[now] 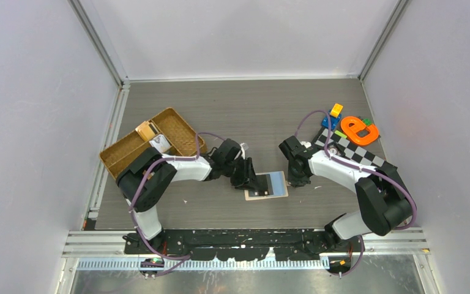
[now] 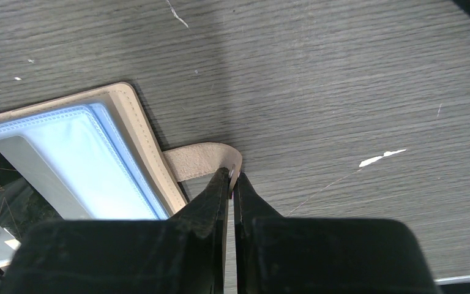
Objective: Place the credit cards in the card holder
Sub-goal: Insert the credit card into the card slot.
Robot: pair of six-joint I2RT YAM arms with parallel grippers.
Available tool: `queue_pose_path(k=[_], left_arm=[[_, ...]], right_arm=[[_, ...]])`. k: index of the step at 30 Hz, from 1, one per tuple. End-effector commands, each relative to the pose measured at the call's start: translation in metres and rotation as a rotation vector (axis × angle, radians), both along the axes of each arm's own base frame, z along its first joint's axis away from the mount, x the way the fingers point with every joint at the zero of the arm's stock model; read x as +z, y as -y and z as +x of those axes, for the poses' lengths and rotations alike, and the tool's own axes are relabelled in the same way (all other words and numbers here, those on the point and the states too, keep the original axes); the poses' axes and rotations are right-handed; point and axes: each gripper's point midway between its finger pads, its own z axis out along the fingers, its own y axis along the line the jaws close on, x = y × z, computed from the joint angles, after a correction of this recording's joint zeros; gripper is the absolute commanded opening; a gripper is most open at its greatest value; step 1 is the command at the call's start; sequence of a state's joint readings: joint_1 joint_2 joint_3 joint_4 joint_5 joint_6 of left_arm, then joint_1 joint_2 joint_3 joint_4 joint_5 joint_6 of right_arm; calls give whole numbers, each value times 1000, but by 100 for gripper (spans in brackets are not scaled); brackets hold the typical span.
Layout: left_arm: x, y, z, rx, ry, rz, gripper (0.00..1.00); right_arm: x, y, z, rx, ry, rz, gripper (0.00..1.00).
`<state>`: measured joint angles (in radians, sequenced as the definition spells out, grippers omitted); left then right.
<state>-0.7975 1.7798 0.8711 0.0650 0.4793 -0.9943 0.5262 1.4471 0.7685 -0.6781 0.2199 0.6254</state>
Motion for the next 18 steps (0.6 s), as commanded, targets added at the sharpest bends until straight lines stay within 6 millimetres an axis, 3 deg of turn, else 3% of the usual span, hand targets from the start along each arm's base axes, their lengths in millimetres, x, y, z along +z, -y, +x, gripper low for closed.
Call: queue_pose_path(k=[1,18], left_arm=[[0,4,4,-10,12,2,39],[-6,24,12,-28,15,-49,35]], right_arm=[[9,-1,10,-10,47,-2,0],[9,-2,9,-7,44,4,1]])
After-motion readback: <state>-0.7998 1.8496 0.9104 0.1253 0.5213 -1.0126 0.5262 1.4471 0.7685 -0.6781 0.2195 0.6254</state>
